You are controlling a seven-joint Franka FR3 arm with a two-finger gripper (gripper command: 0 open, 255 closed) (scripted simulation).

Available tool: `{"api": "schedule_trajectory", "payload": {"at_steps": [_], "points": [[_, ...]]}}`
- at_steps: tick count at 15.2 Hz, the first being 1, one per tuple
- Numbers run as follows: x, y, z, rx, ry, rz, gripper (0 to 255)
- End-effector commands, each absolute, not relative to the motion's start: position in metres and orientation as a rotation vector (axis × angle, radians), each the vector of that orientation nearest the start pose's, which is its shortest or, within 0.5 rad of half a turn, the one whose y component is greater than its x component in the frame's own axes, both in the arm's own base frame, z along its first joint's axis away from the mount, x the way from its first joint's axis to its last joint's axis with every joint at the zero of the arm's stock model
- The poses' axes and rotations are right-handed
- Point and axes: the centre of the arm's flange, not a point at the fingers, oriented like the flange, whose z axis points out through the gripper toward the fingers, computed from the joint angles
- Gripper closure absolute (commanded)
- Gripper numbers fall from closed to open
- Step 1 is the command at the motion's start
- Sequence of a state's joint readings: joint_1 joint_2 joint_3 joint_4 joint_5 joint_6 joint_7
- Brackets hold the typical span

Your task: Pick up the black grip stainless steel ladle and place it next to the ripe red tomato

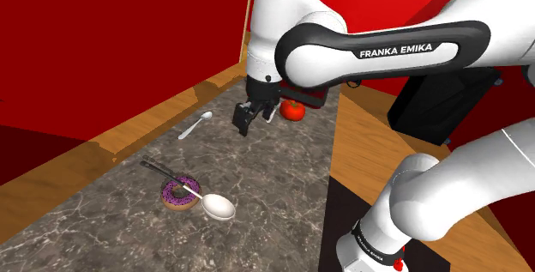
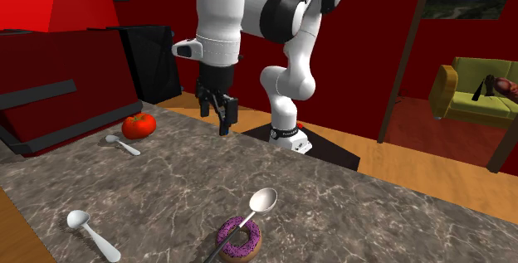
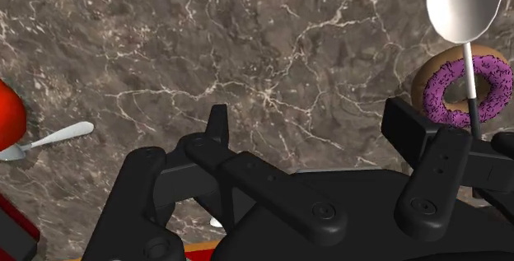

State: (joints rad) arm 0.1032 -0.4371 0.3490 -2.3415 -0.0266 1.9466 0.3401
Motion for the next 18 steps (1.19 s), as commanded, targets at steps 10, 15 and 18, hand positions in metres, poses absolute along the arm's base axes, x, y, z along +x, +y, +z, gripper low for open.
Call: {"api": "schedule_trajectory", "payload": {"at_steps": [10, 15, 18], "points": [[0.404, 0.325, 0.425, -3.317, -0.438, -0.134, 0], [0.408, 0.385, 0.391, -3.323, -0.570, -0.134, 0], [0.408, 0.396, 0.379, -3.323, -0.597, -0.134, 0]]}}
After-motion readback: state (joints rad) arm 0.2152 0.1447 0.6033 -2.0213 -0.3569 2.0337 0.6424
